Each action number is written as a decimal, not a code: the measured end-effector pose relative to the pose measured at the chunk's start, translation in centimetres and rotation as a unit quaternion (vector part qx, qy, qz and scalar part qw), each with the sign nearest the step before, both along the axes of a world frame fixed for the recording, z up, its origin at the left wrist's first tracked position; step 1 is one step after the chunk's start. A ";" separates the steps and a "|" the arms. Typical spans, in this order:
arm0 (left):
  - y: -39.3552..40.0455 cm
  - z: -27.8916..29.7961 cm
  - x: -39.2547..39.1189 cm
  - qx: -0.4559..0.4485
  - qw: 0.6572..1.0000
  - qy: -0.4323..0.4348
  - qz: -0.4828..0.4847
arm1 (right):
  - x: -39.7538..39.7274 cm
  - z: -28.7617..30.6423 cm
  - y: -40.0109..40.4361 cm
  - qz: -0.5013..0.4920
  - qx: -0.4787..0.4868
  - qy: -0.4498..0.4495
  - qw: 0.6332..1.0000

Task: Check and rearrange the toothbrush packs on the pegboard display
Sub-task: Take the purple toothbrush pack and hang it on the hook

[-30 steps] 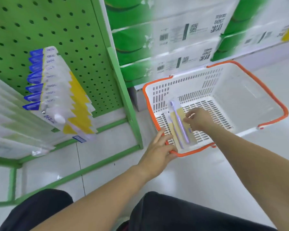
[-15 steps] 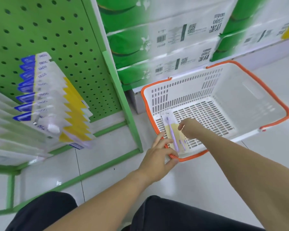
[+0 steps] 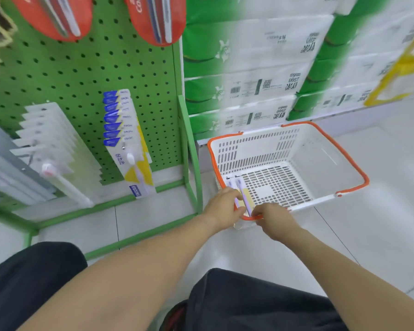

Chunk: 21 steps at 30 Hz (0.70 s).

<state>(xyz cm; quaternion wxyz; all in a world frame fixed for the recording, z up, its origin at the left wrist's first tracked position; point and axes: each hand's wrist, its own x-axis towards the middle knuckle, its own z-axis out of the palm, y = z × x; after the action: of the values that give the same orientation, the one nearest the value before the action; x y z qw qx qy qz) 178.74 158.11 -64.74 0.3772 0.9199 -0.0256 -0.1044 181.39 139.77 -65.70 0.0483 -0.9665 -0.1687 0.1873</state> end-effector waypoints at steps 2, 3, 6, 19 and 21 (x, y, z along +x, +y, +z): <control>1.4 2.3 -1.0 -0.070 0.997 0.018 0.039 | -0.4 1.1 1.4 -0.002 -0.006 -0.063 0.998; 2.4 3.4 -1.5 -0.103 0.993 0.045 0.042 | -0.3 2.0 2.3 -0.017 0.035 -0.096 0.995; 6.8 7.2 -3.8 -0.153 0.982 0.100 0.045 | -0.3 5.7 6.1 -0.037 0.210 -0.122 0.969; 33.2 25.7 -24.5 -0.047 0.976 0.095 0.192 | -13.4 18.8 31.8 0.335 0.486 -0.209 0.780; 35.9 27.2 -27.6 -0.053 0.961 0.040 0.270 | -16.0 20.8 35.4 0.374 0.514 -0.220 0.740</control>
<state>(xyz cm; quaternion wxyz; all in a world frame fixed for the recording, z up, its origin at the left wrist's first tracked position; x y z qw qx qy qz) 151.16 193.97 -37.50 0.4407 0.8662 0.2330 -0.0343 165.44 175.14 -44.88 0.4251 -0.6689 -0.5929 -0.1426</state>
